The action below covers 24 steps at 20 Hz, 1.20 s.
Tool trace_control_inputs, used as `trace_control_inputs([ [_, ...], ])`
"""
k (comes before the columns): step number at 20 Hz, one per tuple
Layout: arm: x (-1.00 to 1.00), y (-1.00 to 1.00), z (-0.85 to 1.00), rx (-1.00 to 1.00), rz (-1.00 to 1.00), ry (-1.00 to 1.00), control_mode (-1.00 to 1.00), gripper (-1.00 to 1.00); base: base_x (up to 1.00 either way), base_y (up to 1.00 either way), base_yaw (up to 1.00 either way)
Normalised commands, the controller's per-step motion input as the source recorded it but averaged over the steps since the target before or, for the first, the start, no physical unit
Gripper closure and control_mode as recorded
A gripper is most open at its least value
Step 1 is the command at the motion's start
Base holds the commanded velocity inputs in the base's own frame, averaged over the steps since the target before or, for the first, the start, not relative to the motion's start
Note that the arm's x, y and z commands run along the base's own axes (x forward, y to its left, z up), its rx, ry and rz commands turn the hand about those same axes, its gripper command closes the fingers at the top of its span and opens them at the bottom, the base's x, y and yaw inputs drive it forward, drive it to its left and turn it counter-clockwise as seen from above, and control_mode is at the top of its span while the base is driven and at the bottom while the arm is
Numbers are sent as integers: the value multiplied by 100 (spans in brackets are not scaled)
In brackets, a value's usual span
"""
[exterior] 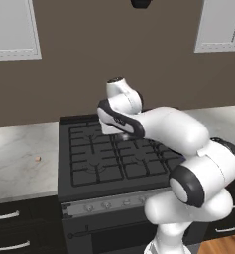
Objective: Pick up the sugar cube(s) and place them in the saucepan with hot chocolate.
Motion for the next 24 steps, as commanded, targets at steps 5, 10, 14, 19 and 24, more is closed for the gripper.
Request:
trace_control_inputs([
  [5,20,-100,2,0,-10,0,-100,100,0,0,0],
  [10,14,-100,1,0,-5,-1,-100,100,0,0,0],
  [14,0,-100,23,2,0,-8,-100,100,0,0,0],
  [19,0,-100,14,9,0,-3,-100,100,0,0,0],
  [24,14,-100,0,21,4,0,-100,100,0,0,0],
])
